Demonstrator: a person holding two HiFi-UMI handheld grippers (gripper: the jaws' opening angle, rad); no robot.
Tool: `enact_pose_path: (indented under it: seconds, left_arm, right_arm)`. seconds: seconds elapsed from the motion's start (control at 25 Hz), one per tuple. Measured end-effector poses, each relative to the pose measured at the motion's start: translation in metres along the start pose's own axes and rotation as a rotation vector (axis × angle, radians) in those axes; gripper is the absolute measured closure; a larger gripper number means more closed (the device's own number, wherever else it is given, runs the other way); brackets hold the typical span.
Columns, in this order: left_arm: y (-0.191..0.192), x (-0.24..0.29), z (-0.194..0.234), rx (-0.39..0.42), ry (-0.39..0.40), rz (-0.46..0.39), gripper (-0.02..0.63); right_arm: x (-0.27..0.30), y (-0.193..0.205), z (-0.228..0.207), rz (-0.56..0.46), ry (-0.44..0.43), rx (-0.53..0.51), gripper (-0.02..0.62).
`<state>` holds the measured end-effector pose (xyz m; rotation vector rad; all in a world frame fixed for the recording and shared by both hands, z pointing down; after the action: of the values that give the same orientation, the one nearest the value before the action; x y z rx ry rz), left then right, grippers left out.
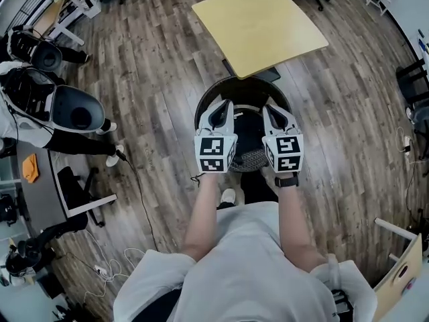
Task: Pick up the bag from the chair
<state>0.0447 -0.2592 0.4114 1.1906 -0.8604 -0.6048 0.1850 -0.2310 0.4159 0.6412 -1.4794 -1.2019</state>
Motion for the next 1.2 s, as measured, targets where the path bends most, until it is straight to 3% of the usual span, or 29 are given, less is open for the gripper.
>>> enact_pose_path:
  seconds: [0.36, 0.6, 1.08, 1.12, 1.2]
  left_arm:
    - [0.083, 0.022, 0.033, -0.121, -0.071, 0.168, 0.589]
    - [0.128, 0.038, 0.056, -0.145, -0.078, 0.237, 0.533]
    - [0.271, 0.071, 0.079, -0.314, -0.094, 0.499, 0.438]
    - [0.284, 0.075, 0.081, -0.319, -0.099, 0.522, 0.428]
    - [0.311, 0.084, 0.086, -0.328, -0.103, 0.568, 0.416]
  right_arm:
    - [0.057, 0.07, 0.004, 0.177, -0.072, 0.018, 0.584]
    - [0.094, 0.119, 0.017, 0.273, -0.14, 0.02, 0.584]
    - [0.164, 0.263, 0.034, 0.542, -0.297, -0.015, 0.583]
    - [0.17, 0.277, 0.035, 0.565, -0.306, -0.019, 0.574]
    - [0.182, 0.302, 0.033, 0.606, -0.318, -0.02, 0.473]
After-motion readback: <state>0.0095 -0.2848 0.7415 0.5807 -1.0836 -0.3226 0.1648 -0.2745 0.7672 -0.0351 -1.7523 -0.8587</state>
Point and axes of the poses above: the fingertips, and each gripper's own axes: x forward along the fingers, z to its left, y out of its underside, the point moved 5 cm from there along -x, backward along the fingers, and after that the axes turned 3 degrees about -x, right-handed, at the moved point
